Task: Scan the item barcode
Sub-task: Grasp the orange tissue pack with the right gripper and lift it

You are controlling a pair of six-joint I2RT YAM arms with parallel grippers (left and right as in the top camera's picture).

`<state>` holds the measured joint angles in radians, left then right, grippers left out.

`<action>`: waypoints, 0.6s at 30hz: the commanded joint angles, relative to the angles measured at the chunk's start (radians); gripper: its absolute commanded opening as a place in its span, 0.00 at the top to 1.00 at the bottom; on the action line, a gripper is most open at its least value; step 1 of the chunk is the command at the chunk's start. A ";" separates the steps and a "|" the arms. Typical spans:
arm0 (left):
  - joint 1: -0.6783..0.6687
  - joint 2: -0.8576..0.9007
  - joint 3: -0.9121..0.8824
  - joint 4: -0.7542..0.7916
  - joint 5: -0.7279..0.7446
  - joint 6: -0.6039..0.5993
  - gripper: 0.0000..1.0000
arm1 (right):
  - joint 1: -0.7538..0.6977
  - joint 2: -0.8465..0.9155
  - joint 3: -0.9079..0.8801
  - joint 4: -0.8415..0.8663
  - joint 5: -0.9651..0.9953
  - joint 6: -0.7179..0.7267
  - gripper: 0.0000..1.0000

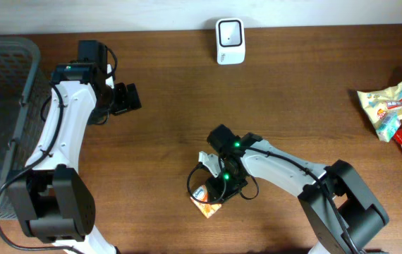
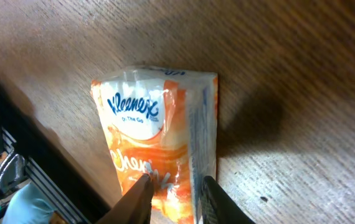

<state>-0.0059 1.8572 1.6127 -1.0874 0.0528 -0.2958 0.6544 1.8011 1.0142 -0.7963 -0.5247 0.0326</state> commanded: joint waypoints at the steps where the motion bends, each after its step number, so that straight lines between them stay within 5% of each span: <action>1: 0.000 -0.004 -0.008 0.002 0.011 -0.006 0.01 | 0.006 0.025 -0.015 0.000 -0.027 0.030 0.72; 4: 0.000 -0.004 -0.008 0.002 0.011 -0.006 0.01 | 0.005 0.062 -0.012 0.004 -0.029 0.055 0.70; 6: 0.000 -0.004 -0.008 0.002 0.011 -0.006 0.01 | 0.005 0.062 -0.003 0.000 -0.018 0.079 0.92; 9: 0.000 -0.004 -0.008 0.002 0.011 -0.006 0.01 | -0.038 0.062 0.067 -0.056 -0.041 0.080 0.96; 14: 0.000 -0.004 -0.008 0.002 0.011 -0.006 0.01 | -0.352 0.062 0.268 -0.169 -0.525 -0.183 0.96; 18: 0.000 -0.004 -0.008 0.003 0.011 -0.006 0.01 | -0.644 0.062 0.312 -0.039 -0.920 -0.238 0.96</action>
<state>-0.0059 1.8572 1.6115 -1.0878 0.0532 -0.2958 0.1196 1.8656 1.3037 -0.8993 -1.1706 -0.1642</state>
